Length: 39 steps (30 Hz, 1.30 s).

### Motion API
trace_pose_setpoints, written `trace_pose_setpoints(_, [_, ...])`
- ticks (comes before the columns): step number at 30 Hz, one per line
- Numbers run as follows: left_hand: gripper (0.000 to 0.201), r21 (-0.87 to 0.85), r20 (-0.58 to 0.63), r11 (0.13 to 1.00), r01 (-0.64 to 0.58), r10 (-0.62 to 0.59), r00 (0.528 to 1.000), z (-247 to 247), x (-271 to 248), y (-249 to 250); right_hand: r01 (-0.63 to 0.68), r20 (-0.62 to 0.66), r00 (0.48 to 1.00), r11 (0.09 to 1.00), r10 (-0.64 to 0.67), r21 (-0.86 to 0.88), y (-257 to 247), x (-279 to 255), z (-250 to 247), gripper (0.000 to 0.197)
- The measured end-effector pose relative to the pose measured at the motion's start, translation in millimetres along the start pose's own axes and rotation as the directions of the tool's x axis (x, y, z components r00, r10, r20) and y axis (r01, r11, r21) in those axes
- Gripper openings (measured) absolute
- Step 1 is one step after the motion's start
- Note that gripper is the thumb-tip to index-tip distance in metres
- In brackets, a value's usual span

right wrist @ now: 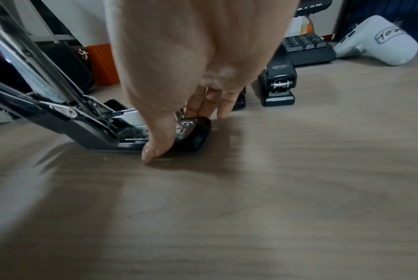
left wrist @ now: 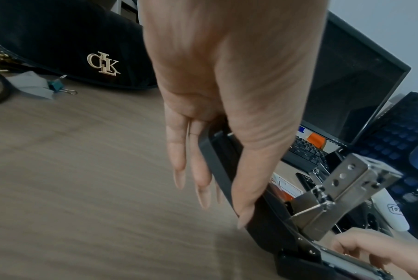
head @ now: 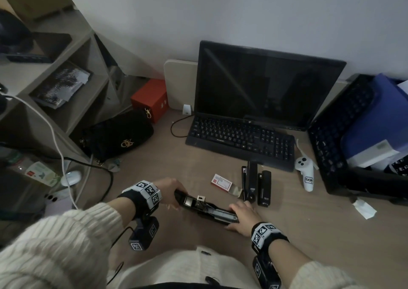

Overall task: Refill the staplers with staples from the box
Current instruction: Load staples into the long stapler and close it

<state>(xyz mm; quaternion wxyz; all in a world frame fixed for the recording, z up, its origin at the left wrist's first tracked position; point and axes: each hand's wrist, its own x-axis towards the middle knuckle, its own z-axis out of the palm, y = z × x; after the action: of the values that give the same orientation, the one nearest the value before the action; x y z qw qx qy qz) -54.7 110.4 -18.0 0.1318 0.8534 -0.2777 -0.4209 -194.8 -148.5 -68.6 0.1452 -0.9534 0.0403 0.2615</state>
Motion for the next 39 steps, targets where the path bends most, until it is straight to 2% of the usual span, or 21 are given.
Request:
trace_pose_setpoints(11, [0.040,-0.026,-0.002,1.000,0.015,-0.015,1.000,5,3,-4,0.030,-0.009,1.000,0.999,-0.029,0.023,3,-3,-3,0.059])
trace_pose_setpoints(19, [0.041,-0.035,-0.014,0.999,0.009,-0.009,1.000,7,3,-8,0.032,0.003,0.999,0.997,-0.032,0.073,2,-2,-6,0.052])
trace_pose_setpoints(32, [0.042,-0.007,-0.011,1.000,0.000,0.000,1.000,8,5,-10,0.048,0.027,0.998,0.991,-0.052,0.123,5,-1,-5,0.051])
trace_pose_setpoints(39, [0.042,0.008,-0.023,1.000,-0.007,0.007,1.000,8,7,-13,0.048,0.051,0.997,0.994,-0.053,0.095,4,-2,-8,0.054])
